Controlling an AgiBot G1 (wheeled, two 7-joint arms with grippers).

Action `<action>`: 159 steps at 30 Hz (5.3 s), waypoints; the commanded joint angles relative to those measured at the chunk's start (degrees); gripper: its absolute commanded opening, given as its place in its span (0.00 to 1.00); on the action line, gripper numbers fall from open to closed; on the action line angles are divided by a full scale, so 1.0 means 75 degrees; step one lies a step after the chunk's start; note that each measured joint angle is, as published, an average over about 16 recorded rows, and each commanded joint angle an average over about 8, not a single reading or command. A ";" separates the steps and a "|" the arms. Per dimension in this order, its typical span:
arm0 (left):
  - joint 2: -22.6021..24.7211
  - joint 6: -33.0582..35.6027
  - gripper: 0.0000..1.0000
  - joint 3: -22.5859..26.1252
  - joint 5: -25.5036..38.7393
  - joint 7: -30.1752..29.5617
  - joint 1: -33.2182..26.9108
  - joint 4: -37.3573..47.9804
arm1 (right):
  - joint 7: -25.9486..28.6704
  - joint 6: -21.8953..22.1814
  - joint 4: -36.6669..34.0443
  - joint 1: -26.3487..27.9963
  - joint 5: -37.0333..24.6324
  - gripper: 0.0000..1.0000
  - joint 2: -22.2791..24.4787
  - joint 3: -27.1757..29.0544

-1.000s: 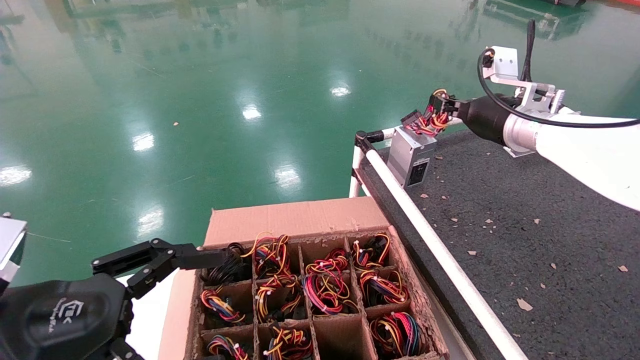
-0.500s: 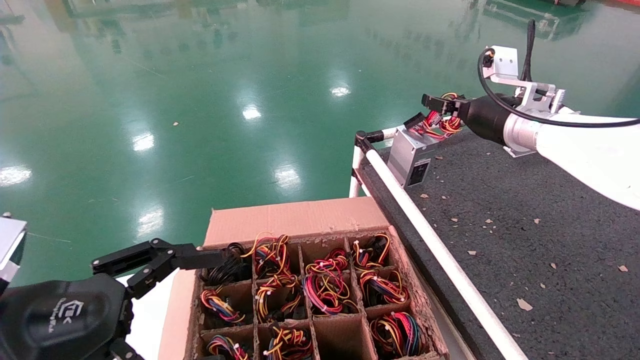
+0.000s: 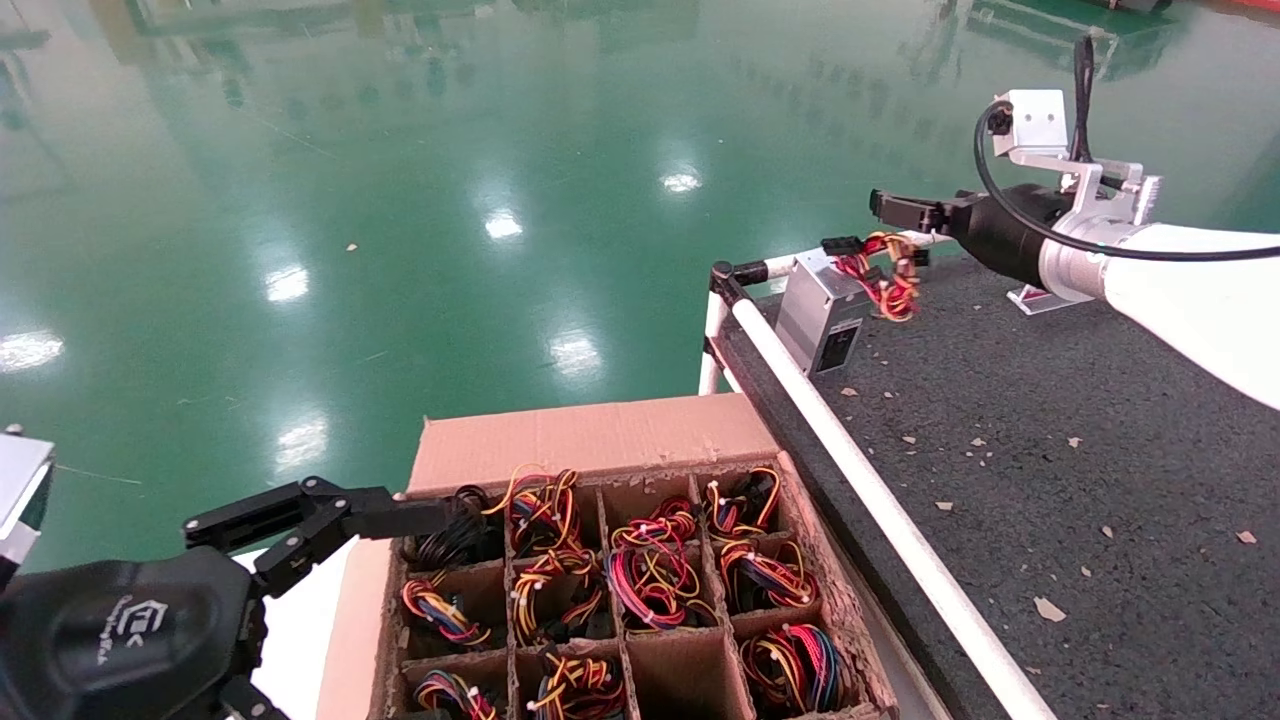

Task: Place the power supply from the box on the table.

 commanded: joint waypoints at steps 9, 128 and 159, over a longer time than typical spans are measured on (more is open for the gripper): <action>0.0000 -0.0001 1.00 0.0000 -0.0001 0.0000 0.0001 0.0001 | -0.0100 -0.0612 0.0863 -0.0568 0.0468 1.00 0.0406 0.0146; -0.0002 -0.0004 1.00 -0.0001 -0.0002 0.0001 0.0003 0.0003 | -0.0965 -0.7420 0.9547 -0.6253 0.5238 1.00 0.4586 0.1565; -0.0002 -0.0003 1.00 -0.0001 -0.0002 0.0001 0.0003 0.0003 | -0.0965 -0.7419 0.9544 -0.6252 0.5238 1.00 0.4586 0.1565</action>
